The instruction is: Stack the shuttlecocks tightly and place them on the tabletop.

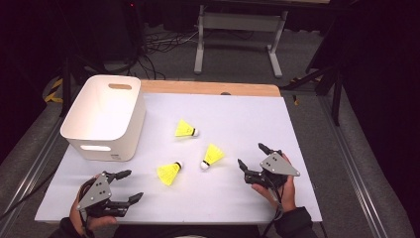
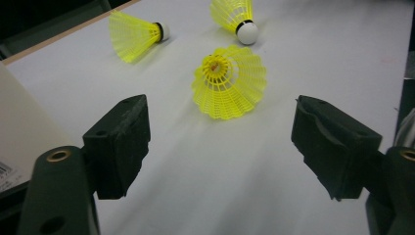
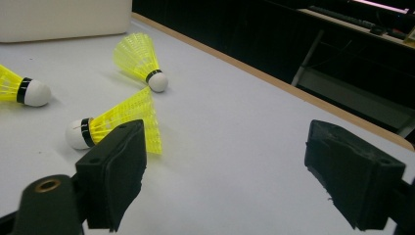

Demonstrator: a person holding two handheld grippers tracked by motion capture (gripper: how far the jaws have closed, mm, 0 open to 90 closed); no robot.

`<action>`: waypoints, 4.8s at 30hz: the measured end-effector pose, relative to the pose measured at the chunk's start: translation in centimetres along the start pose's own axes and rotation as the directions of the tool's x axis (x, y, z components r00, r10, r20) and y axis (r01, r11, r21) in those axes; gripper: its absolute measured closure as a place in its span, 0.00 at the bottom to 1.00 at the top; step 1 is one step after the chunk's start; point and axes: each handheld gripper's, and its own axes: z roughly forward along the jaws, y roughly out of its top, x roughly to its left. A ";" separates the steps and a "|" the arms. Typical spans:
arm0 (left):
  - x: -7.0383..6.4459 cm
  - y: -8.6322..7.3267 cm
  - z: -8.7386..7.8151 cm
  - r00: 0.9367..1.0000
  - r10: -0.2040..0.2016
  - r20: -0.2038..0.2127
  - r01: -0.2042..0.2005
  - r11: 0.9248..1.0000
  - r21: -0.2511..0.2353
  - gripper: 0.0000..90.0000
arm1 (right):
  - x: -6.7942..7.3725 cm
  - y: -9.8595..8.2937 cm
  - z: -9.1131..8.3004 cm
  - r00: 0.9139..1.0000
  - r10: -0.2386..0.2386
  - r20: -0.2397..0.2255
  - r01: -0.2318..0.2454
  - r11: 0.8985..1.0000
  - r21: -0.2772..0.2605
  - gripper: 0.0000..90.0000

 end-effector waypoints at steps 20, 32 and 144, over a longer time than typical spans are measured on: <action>1.7 3.6 5.7 0.986 0.155 0.062 -0.159 0.986 0.059 0.35 | 0.0 -0.3 0.0 1.000 0.002 -0.006 -0.001 1.000 0.024 0.21; 2.0 4.6 7.3 0.977 0.187 0.104 -0.195 0.978 0.070 0.42 | 0.0 -0.3 0.1 1.000 -0.006 -0.013 0.006 1.000 0.030 0.21; 5.5 13.1 18.6 0.970 0.244 -0.004 -0.205 0.824 0.529 0.98 | -0.3 -1.2 1.0 0.992 0.051 -0.118 -0.040 0.995 0.094 0.20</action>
